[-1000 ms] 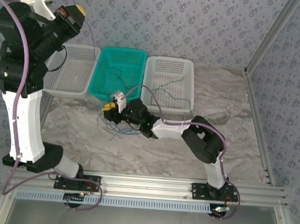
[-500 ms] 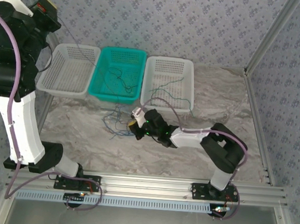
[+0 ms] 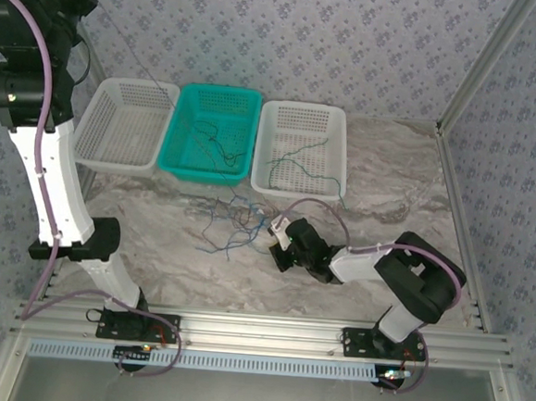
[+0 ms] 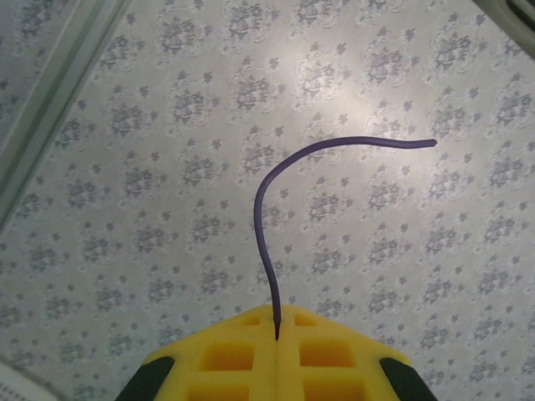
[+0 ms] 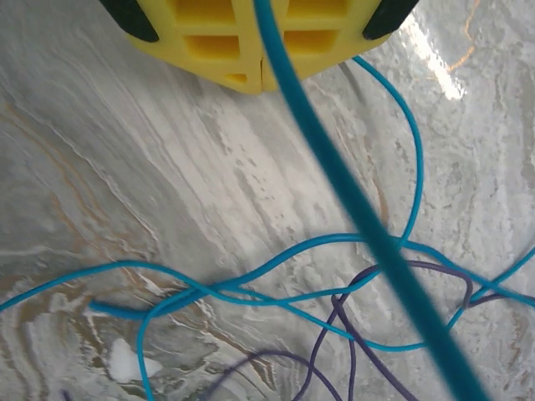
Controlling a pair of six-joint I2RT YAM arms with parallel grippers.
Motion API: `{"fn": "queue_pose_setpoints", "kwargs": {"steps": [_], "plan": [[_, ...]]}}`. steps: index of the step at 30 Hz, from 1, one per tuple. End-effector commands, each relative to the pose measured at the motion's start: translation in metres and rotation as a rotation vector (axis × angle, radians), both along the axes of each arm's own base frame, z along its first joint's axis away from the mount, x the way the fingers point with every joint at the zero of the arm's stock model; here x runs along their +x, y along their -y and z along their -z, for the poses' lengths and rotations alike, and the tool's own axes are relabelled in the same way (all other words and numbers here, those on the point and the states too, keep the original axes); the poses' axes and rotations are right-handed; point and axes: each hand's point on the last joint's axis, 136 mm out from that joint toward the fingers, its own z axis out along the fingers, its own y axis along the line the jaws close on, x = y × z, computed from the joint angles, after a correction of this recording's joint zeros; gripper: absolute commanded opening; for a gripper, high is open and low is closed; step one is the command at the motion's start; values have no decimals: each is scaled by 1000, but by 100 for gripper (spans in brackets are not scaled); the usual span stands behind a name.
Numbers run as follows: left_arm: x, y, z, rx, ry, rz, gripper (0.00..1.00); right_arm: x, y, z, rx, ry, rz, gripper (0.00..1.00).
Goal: Untangle the cables
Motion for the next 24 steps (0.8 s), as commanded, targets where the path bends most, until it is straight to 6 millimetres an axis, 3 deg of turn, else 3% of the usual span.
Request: {"fn": "queue_pose_setpoints", "kwargs": {"steps": [1, 6, 9, 13, 16, 18, 22, 24], "plan": [[-18, 8, -43, -36, 173, 61, 0, 4, 31, 9, -75, 26, 124, 0], [-11, 8, -38, -46, 157, 67, 0, 15, 82, 9, -132, 83, 367, 0], [-10, 2, -36, -50, 151, 50, 0, 8, 110, 9, -129, 89, 487, 0], [-13, -14, -32, -61, 131, 1, 0, -6, 167, 12, -104, 85, 762, 0], [-13, -27, -23, -70, 94, -48, 0, -10, 192, 3, -62, 93, 938, 0], [-11, -36, -13, -76, 54, -83, 0, -5, 198, -11, -47, 109, 1003, 0], [-7, -54, 6, -80, -20, -150, 0, -9, 244, -39, -110, 144, 1262, 0], [-6, -63, 17, -88, -58, -178, 0, -11, 262, -42, -74, 97, 1363, 0]]}}
